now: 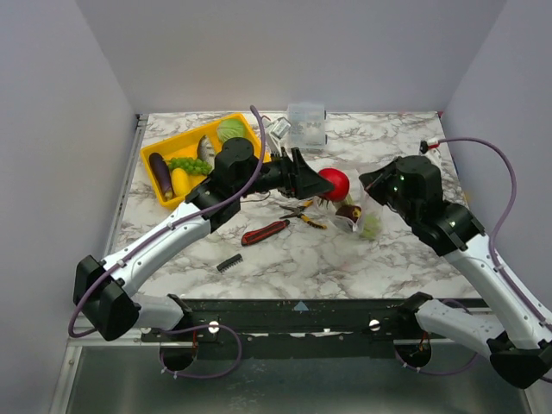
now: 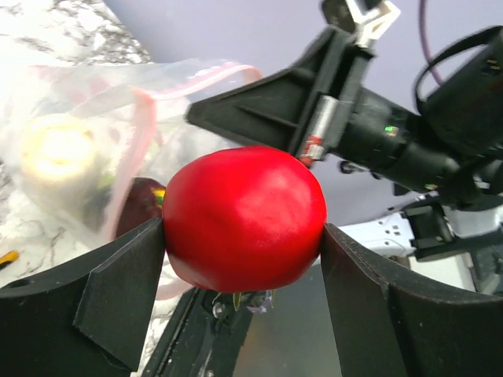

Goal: Place the food in the zip-top bag and seal the zipper
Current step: Place the fake vegetable in the zipper food storage bag.

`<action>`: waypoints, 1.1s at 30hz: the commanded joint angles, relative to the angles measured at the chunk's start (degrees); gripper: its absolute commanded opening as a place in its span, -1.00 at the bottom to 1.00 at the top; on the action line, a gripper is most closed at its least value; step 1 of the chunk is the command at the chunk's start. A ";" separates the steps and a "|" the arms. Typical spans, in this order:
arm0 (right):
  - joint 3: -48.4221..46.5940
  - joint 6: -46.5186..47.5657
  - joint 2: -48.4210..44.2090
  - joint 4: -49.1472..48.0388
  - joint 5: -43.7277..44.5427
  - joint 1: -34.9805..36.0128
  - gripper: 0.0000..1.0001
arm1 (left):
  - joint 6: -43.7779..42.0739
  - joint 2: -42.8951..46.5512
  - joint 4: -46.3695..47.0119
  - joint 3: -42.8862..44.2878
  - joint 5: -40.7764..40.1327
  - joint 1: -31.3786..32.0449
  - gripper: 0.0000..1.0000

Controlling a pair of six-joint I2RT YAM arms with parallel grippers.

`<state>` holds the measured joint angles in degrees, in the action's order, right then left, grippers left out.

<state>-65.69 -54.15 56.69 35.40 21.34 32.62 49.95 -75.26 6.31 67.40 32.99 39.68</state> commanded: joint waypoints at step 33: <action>2.41 -1.16 -11.14 -3.08 1.51 0.16 -0.99 | -17.50 -5.51 -28.81 12.53 -18.39 9.01 0.54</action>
<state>-62.28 -56.42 46.28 33.04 21.30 32.62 31.57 -78.87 -24.03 80.44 13.26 48.84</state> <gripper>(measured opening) 0.005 0.829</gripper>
